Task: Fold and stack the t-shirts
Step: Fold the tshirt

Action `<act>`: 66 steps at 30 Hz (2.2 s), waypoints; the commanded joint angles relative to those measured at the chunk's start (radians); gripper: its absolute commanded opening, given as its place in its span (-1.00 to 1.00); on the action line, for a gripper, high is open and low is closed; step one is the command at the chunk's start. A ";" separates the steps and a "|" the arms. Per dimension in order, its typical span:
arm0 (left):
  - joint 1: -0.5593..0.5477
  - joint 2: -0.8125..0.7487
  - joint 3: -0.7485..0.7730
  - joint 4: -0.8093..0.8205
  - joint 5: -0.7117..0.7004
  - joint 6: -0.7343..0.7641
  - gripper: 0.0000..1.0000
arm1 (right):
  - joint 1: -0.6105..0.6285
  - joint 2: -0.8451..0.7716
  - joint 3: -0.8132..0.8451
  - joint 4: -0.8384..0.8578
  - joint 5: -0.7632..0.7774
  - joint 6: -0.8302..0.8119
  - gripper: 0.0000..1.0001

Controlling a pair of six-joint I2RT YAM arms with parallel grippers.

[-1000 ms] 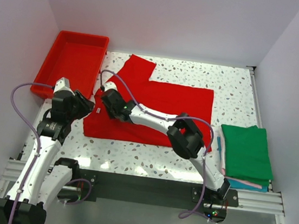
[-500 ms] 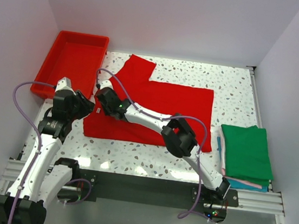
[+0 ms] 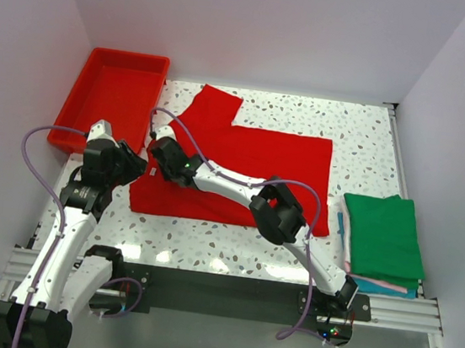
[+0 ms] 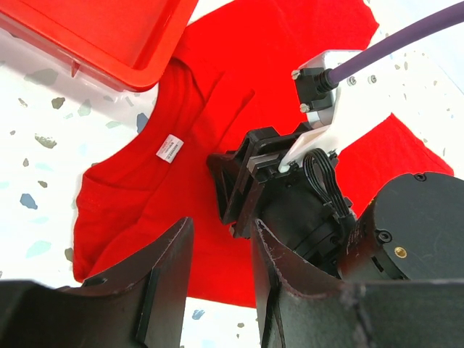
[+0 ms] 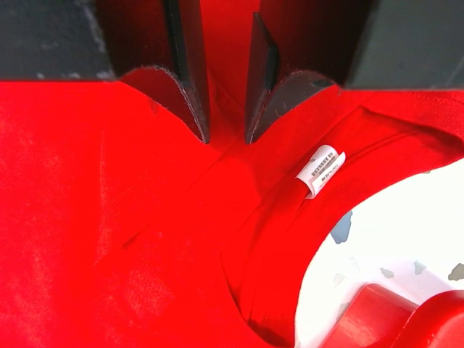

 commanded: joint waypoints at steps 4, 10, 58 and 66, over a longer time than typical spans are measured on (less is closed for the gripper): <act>0.000 0.002 0.022 0.027 0.010 0.021 -0.15 | 0.008 0.006 0.009 0.014 0.015 0.016 -0.39; 0.000 0.000 0.017 0.028 0.012 0.021 -0.15 | 0.007 0.010 -0.002 0.017 0.009 0.022 -0.38; 0.000 0.028 -0.052 0.037 -0.065 0.011 -0.17 | -0.093 -0.131 -0.103 0.097 -0.205 0.167 -0.92; 0.000 0.066 -0.113 0.079 -0.087 -0.012 -0.24 | -0.148 -0.177 -0.158 0.118 -0.270 0.214 -0.92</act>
